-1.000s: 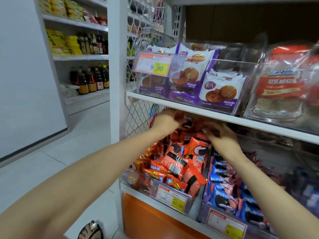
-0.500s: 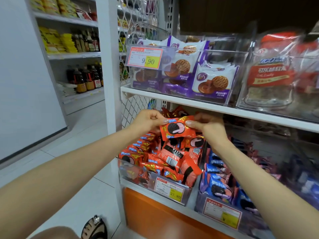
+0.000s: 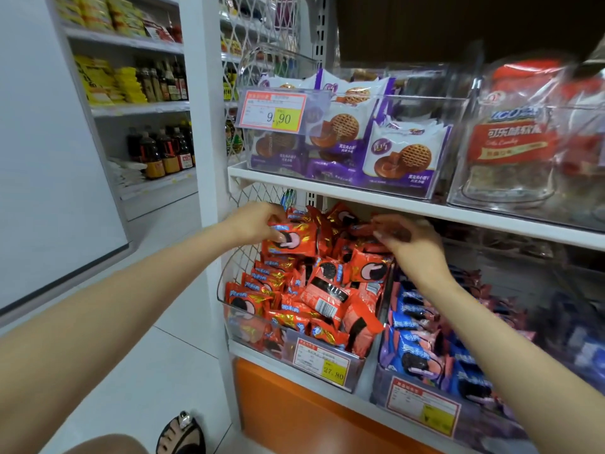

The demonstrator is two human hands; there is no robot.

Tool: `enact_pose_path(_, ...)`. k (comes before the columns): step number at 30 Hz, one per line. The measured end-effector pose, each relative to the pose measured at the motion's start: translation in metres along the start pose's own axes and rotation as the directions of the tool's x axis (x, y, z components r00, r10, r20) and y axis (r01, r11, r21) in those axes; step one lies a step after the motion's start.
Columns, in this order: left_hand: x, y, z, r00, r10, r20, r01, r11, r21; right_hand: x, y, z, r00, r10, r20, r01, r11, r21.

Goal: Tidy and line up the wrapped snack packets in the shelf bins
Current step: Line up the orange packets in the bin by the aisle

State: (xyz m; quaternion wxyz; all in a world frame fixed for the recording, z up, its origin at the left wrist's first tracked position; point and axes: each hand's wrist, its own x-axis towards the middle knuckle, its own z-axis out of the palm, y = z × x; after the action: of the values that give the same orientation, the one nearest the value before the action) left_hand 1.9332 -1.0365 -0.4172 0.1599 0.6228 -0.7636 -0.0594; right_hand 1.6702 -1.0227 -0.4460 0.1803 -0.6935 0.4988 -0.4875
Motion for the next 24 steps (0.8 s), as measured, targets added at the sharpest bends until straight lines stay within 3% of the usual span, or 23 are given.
enact_pose_path(2, 0.011, -0.006, 0.001, 0.999, -0.019, 0.048, 0.004, 0.958, 0.287, 0.000, 0.007, -0.006, 0.997, 0.069, 0.019, -0.068, 0.998, -0.006)
enact_pose_path(4, 0.022, -0.010, 0.010, 0.996, -0.001, 0.094, -0.036, 0.920, 0.391, 0.000, 0.012, -0.008, 0.995, 0.093, 0.024, -0.093, 0.996, -0.017)
enact_pose_path(11, 0.043, -0.020, 0.035, 0.999, -0.017, 0.029, 0.006, 0.936, 0.352, -0.003, 0.000, -0.011, 0.988, -0.008, 0.152, 0.010, 1.000, -0.012)
enact_pose_path(21, 0.054, -0.019, 0.039, 0.998, -0.061, -0.009, 0.060, 0.917, 0.395, 0.003, 0.008, -0.009, 0.969, 0.072, 0.235, -0.060, 0.996, -0.059)
enact_pose_path(24, 0.053, -0.020, 0.040, 1.000, -0.018, 0.025, 0.005, 0.898, 0.440, 0.003, 0.010, -0.008, 0.969, 0.064, 0.237, -0.052, 0.997, -0.057)
